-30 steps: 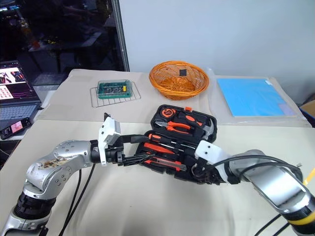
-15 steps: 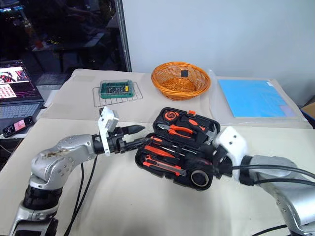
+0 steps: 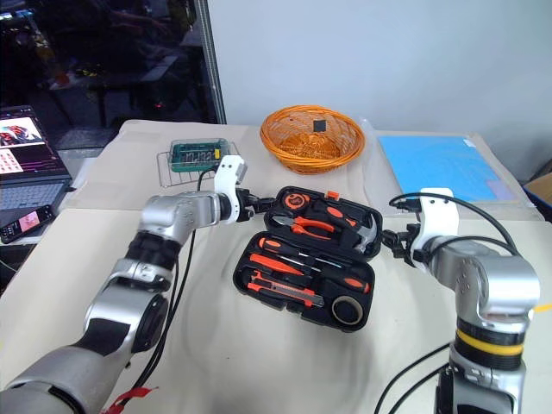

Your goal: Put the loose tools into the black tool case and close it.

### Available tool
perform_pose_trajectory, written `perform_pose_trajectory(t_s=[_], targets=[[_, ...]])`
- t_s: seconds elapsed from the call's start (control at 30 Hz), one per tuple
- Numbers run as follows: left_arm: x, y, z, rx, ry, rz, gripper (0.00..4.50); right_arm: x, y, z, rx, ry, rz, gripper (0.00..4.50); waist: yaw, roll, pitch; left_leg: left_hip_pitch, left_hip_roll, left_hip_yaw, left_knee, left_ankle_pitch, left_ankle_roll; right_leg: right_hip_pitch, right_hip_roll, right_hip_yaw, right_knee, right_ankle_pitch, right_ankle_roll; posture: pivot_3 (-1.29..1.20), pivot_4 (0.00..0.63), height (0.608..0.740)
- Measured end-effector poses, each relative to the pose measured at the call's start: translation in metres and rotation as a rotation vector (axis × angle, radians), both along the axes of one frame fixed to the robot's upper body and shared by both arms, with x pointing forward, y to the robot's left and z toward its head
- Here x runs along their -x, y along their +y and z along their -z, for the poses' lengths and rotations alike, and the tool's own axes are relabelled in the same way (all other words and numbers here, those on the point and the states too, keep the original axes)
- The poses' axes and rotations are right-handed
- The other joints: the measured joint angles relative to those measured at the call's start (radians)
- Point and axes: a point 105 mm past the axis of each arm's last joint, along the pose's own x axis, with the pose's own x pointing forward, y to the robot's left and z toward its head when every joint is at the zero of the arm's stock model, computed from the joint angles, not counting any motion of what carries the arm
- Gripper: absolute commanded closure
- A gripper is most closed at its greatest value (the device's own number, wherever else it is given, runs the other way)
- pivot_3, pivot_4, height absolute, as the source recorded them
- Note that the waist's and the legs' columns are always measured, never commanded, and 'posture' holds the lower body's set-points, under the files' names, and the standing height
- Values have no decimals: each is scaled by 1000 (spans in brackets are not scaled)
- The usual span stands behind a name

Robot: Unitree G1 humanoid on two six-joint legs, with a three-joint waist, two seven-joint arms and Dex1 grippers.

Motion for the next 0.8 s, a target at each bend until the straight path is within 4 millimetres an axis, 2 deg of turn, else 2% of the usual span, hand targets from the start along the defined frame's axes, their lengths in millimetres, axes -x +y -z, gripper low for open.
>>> perform_pose_trajectory(t_s=[0.17,0.3,0.37,0.47,0.5,0.53,0.8], targets=[[-6,-11,11,4,30,14,884,-17,9,15,-64,78,-10,1416,-9,0,0,-5,0,1,-1,2,-3,-3,0,0,0,0,3,0,150,740],[-6,-16,14,34,42,28,1969,-28,11,20,-87,100,-8,2473,-9,0,0,-7,-1,1,-1,1,-3,-4,-2,0,-1,2,6,0,150,740],[-5,-20,13,48,40,35,2788,-30,9,20,-78,97,-6,3247,-9,0,0,-6,-2,1,1,-1,1,-3,-4,0,0,3,8,0,150,740],[-7,-15,13,72,49,19,3864,-30,5,22,-81,104,2,4248,-11,0,0,-6,-4,1,1,-3,5,-4,-6,0,0,4,9,0,150,740],[-7,-13,14,86,55,16,4296,-30,4,22,-91,104,3,4492,-11,0,0,-6,-5,1,1,-3,6,-4,-7,0,0,4,9,0,150,740],[-7,-13,13,101,60,13,4458,-29,4,22,-99,105,2,4500,-9,0,0,-6,-5,0,1,-3,5,-4,-7,0,0,4,9,0,150,740],[-7,-10,13,157,91,-8,4458,-31,5,22,-145,93,-25,4500,-15,0,0,-7,-7,1,1,0,1,-4,-9,0,1,4,10,0,150,740]])
